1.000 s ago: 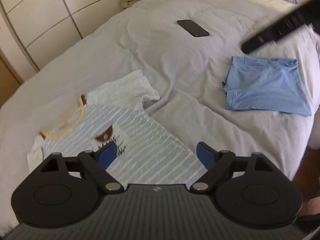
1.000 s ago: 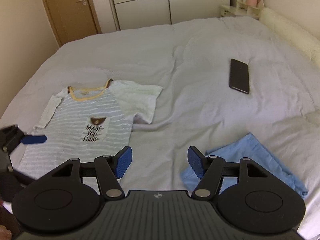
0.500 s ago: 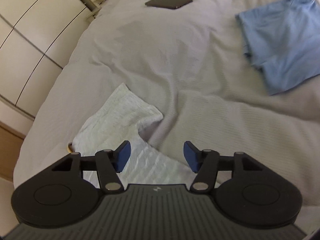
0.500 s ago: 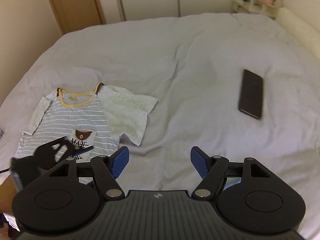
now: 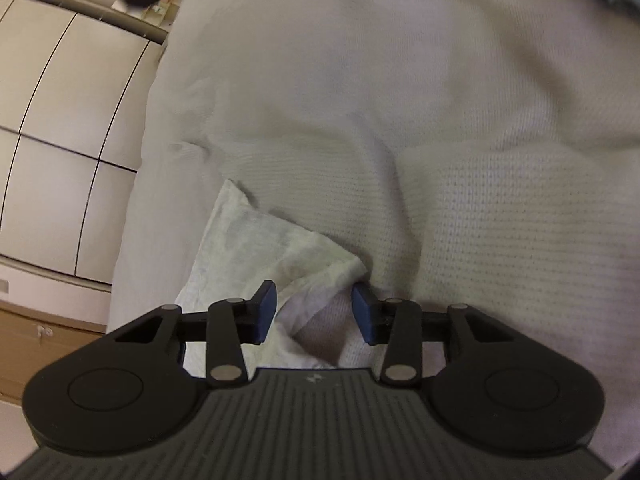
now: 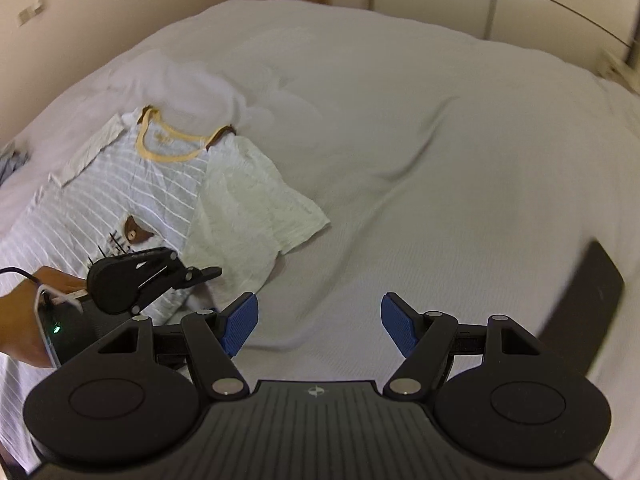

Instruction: Fold clothes

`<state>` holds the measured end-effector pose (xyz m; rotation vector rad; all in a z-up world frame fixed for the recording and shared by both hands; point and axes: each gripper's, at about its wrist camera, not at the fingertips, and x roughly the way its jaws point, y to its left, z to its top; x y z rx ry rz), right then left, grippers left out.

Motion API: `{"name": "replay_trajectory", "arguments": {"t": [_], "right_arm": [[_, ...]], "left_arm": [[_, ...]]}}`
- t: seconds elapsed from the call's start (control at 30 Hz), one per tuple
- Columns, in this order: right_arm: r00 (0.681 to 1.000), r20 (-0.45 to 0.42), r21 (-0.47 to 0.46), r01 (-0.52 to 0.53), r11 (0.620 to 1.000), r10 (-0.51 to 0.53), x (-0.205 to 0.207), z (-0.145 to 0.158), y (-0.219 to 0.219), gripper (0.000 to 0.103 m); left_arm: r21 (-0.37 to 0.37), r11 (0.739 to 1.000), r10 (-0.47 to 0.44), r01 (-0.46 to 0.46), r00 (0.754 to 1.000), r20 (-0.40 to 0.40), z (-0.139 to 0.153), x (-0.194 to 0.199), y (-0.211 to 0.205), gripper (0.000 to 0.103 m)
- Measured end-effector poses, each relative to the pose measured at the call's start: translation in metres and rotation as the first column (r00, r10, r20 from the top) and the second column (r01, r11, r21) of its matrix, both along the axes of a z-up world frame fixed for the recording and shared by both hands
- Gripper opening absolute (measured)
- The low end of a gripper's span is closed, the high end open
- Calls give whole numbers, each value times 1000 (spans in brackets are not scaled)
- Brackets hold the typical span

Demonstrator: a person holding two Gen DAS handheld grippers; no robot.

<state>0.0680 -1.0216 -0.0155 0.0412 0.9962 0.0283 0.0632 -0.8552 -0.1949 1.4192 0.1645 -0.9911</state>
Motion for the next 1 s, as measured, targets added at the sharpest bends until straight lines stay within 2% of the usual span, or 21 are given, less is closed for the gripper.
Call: {"name": "replay_trajectory", "arguments": {"t": [0.03, 0.07, 0.1, 0.13, 0.17, 0.2, 0.27, 0.3, 0.33, 0.37, 0.43, 0.5, 0.67, 0.73, 0.87, 0.93, 1.0], "right_arm": [[1000, -6, -9, -24, 1000, 24, 6, -4, -3, 70], [999, -12, -24, -53, 998, 52, 12, -9, -5, 70], [997, -17, -39, -82, 996, 82, 19, -13, -6, 70], [993, -23, -61, -117, 991, 116, 24, -16, -5, 70], [988, -29, -83, -152, 985, 150, 29, -19, -4, 70], [982, -31, -101, -187, 977, 185, 35, -20, -3, 70], [970, -39, -119, -242, 963, 238, 46, -23, 0, 70], [969, -45, -102, -245, 964, 242, 52, -26, -1, 70], [974, -48, -58, -223, 973, 220, 61, -28, -5, 70], [979, -52, -14, -200, 980, 199, 70, -31, -8, 70], [986, -63, 79, -147, 986, 152, 90, -40, -15, 69], [990, -70, 138, -110, 984, 120, 113, -50, -20, 65], [981, -84, 130, -162, 978, 174, 166, -78, -15, 61], [973, -116, 127, -183, 975, 198, 179, -92, -10, 55], [963, -190, 146, -167, 975, 193, 191, -115, -7, 35], [963, -218, 174, -122, 977, 159, 192, -117, -12, 8], [962, -242, 185, -81, 979, 125, 193, -111, -16, 3]], "left_arm": [[1, 1000, 11, -11, 1000, -5, -2, 1, -1, 21], [3, 1000, 22, -22, 1000, -10, -4, 3, -3, 13], [-29, 998, 55, -57, 998, -42, -1, 6, -4, 4], [-98, 985, 130, -141, 985, -113, 10, 14, -1, 3], [-168, 955, 209, -243, 958, -198, 23, 25, 3, 2], [-228, 910, 276, -346, 917, -288, 36, 35, 7, 2], [-309, 786, 371, -535, 808, -458, 58, 55, 17, 2], [-331, 730, 392, -598, 763, -514, 65, 61, 24, 2], [-343, 689, 401, -639, 730, -554, 69, 65, 28, 2], [-353, 658, 406, -665, 708, -578, 72, 67, 32, 2], [-360, 634, 406, -685, 690, -599, 73, 68, 33, 2], [-364, 641, 401, -675, 700, -591, 69, 66, 30, 2], [-387, 715, 357, -582, 781, -513, 52, 44, 27, 3], [-387, 739, 343, -551, 803, -488, 45, 38, 24, 4], [-384, 742, 343, -549, 803, -487, 36, 40, 22, 4], [-380, 742, 343, -552, 800, -492, 37, 39, 20, 4], [-371, 719, 351, -587, 768, -535, 38, 45, 19, 4]]}}
